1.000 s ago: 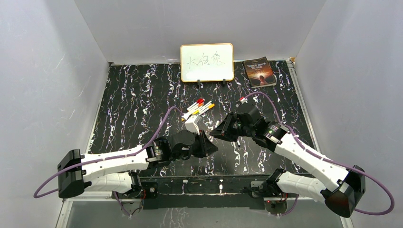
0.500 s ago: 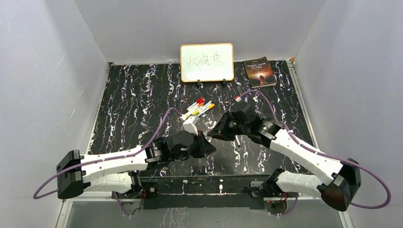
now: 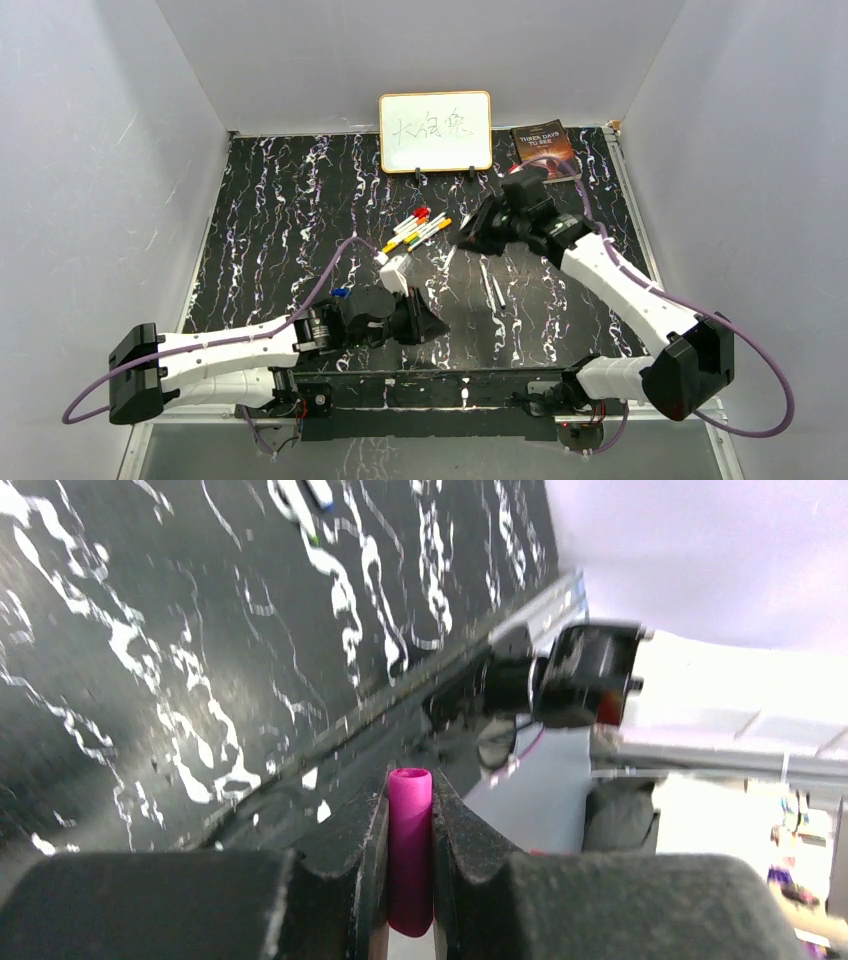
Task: Open the pen caps
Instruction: Open the pen cap from the pen, then place the pen at the center of the board.
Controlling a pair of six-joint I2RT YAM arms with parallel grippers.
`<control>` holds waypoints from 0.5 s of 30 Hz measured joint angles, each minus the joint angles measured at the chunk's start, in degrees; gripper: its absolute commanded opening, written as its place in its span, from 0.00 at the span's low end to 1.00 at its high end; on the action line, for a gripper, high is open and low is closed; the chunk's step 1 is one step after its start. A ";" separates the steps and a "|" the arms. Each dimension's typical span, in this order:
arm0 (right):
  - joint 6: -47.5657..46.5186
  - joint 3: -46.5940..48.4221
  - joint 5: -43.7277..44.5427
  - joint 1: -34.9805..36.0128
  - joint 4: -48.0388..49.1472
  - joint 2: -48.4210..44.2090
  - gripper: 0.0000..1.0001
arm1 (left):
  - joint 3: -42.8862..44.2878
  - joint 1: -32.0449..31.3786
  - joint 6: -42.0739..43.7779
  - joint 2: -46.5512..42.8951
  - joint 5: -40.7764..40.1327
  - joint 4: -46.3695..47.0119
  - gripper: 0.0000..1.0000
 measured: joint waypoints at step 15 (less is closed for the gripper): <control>-14.67 13.68 1.38 -16.11 -3.19 8.72 0.00 | -2.51 -2.58 -1.62 -0.96 7.10 -5.81 0.00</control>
